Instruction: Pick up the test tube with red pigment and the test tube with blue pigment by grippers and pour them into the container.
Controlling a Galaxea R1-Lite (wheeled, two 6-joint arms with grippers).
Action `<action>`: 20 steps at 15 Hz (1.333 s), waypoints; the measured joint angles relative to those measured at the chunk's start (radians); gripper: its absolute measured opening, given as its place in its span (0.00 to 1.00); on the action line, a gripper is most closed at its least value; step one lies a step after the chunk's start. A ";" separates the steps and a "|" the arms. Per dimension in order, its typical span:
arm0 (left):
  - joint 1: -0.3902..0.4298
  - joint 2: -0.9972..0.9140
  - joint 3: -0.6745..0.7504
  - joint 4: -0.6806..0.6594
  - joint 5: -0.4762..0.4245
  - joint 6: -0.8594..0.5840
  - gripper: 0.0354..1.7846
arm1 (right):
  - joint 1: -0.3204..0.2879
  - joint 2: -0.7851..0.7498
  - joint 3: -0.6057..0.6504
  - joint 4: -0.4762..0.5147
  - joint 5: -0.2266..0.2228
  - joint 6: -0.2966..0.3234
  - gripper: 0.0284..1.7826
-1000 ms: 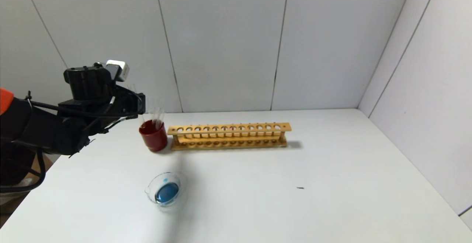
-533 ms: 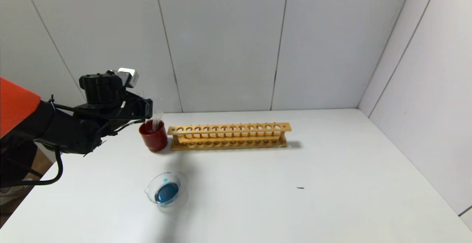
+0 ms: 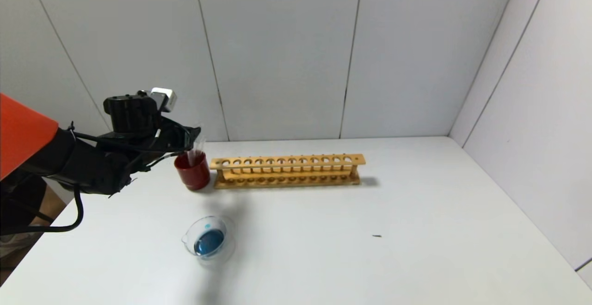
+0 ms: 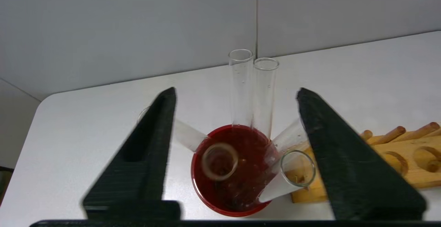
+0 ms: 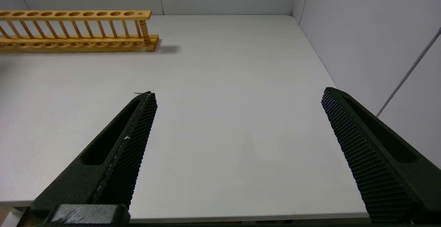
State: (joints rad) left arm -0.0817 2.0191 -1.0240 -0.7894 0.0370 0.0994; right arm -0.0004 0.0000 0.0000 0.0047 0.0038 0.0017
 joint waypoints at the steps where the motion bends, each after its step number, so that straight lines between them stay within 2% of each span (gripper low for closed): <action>1: 0.000 -0.009 0.000 0.003 0.001 0.000 0.80 | 0.000 0.000 0.000 0.000 0.000 0.000 0.98; 3: 0.001 -0.043 0.007 0.013 0.003 0.000 0.91 | 0.000 0.000 0.000 0.000 0.000 0.000 0.98; 5: 0.001 -0.097 0.024 0.029 0.006 0.001 0.97 | 0.000 0.000 0.000 0.000 0.000 0.000 0.98; 8: 0.002 -0.221 0.089 0.053 0.013 0.004 0.98 | 0.000 0.000 0.000 0.000 0.000 0.000 0.98; 11: 0.004 -0.423 0.226 0.060 0.057 0.004 0.98 | 0.000 0.000 0.000 0.000 0.000 0.000 0.98; 16: 0.006 -0.922 0.565 0.099 0.099 0.001 0.98 | 0.000 0.000 0.000 0.000 0.000 0.000 0.98; 20: 0.017 -1.430 0.743 0.307 0.103 0.001 0.98 | 0.000 0.000 0.000 0.000 0.000 0.000 0.98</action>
State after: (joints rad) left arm -0.0645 0.5891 -0.2809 -0.4826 0.1404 0.1004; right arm -0.0009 0.0000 0.0000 0.0047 0.0043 0.0017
